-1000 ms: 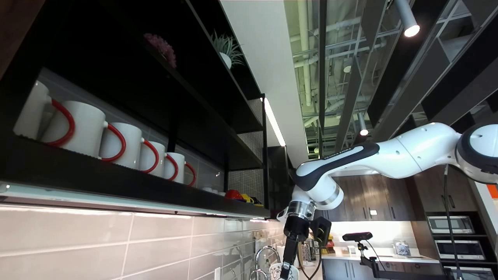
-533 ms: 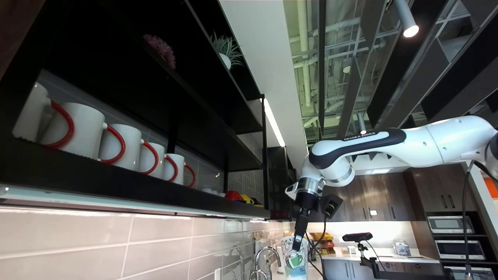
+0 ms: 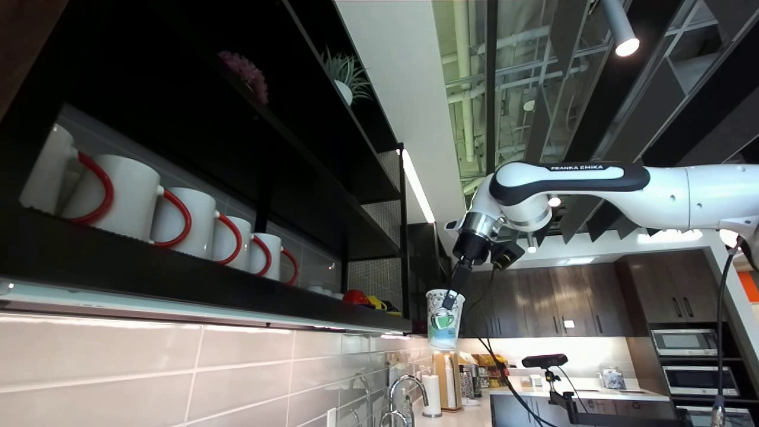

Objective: Place the two coffee cups from the counter on the bottom shelf.

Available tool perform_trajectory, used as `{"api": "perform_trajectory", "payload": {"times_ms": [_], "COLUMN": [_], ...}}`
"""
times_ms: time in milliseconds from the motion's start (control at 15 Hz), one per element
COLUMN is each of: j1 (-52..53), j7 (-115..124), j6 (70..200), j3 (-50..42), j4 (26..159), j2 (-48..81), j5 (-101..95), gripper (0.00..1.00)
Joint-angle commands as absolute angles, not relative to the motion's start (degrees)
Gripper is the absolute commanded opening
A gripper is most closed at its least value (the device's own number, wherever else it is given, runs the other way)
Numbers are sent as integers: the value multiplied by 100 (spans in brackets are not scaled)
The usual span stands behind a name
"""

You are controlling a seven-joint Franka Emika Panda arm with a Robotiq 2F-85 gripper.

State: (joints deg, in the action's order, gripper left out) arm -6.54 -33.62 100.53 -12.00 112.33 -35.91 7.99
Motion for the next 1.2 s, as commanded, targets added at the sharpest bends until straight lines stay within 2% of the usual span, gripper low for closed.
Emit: {"api": "perform_trajectory", "payload": {"times_ms": [0, 267, 333, 733, 800, 1133], "j1": [-286, -89, -186, -182, -173, -96], "j7": [-3492, -3802, -3573, -3699, -3802, -4410], "j6": [9880, 9933, 10040, 10031, 10141, 10362], "j3": [-1337, -1422, -1332, -1348, -1331, -1312], "j4": [10166, 9318, 9952, 9462, 9427, 8856], "j2": [-2879, -2098, -2621, -2122, -2130, -1768], "j5": [439, 407, 469, 498, 426, 332], "gripper": [1, 1, 6, 6, 1, 1]}}
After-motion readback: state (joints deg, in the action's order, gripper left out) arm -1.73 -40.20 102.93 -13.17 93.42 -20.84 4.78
